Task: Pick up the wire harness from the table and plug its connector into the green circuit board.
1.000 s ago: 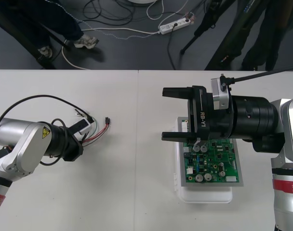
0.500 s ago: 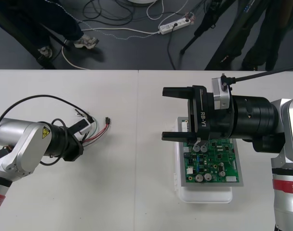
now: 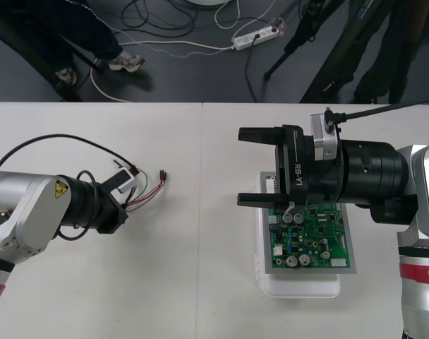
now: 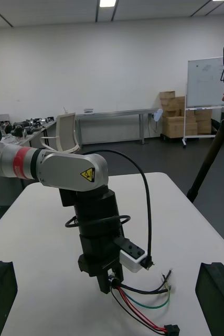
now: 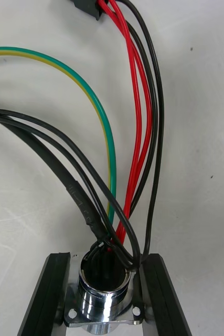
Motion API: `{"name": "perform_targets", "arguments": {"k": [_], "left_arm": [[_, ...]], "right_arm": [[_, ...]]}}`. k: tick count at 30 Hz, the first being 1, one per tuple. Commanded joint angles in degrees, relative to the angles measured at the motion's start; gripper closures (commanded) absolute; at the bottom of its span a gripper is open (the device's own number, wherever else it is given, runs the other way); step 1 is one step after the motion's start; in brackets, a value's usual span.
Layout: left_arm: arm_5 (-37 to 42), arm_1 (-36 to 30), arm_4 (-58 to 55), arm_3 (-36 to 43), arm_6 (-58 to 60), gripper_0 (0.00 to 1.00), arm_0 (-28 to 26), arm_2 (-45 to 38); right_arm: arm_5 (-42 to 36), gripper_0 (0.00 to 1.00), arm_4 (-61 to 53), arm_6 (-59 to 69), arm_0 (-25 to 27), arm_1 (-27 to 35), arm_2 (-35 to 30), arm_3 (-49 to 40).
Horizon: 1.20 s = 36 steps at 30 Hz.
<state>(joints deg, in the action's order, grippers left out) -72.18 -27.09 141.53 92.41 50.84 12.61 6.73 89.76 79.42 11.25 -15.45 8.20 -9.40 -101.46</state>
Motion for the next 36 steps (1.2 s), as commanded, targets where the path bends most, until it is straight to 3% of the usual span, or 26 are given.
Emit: {"name": "perform_targets", "arguments": {"k": [1,15,24,36], "left_arm": [[-6.57,-2.18,-1.61,5.76,0.14,1.00,2.24,-3.57],[-17.73,-5.96,-9.96,15.34,0.14,1.00,2.24,-9.72],[-17.82,-7.19,-18.57,21.76,0.23,1.00,2.16,-14.47],[-17.82,-8.24,-32.11,23.52,-0.92,1.00,2.16,-19.12]], "right_arm": [[0.24,0.00,-1.03,-1.23,-1.43,1.03,-1.59,-0.49],[0.24,0.00,-0.94,-1.14,-1.43,1.55,-3.52,-0.49],[0.24,0.00,-1.03,-0.97,-1.43,1.73,-4.22,-0.49],[0.24,0.00,-1.11,-0.97,-1.43,2.08,-4.22,-0.49]]}}
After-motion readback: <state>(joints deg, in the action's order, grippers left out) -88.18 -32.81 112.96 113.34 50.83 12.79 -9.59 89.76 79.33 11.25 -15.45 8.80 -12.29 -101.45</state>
